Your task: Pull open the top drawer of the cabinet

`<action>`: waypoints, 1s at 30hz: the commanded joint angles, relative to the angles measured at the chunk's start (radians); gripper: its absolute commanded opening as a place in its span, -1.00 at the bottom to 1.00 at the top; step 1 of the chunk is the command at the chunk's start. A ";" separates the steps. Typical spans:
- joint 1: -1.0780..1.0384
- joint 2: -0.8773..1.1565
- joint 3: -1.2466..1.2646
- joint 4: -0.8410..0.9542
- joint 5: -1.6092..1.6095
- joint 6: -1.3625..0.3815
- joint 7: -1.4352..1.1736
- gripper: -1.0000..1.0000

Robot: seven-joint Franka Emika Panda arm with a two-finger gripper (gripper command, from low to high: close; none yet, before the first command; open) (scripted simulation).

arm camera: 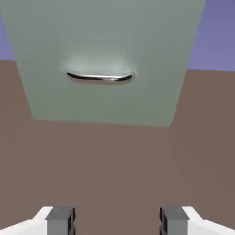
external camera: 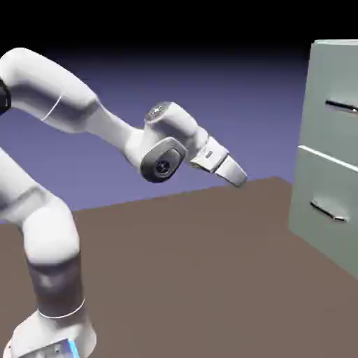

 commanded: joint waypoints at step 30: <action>0.367 0.593 -0.454 0.754 1.305 -0.004 -0.285 0.00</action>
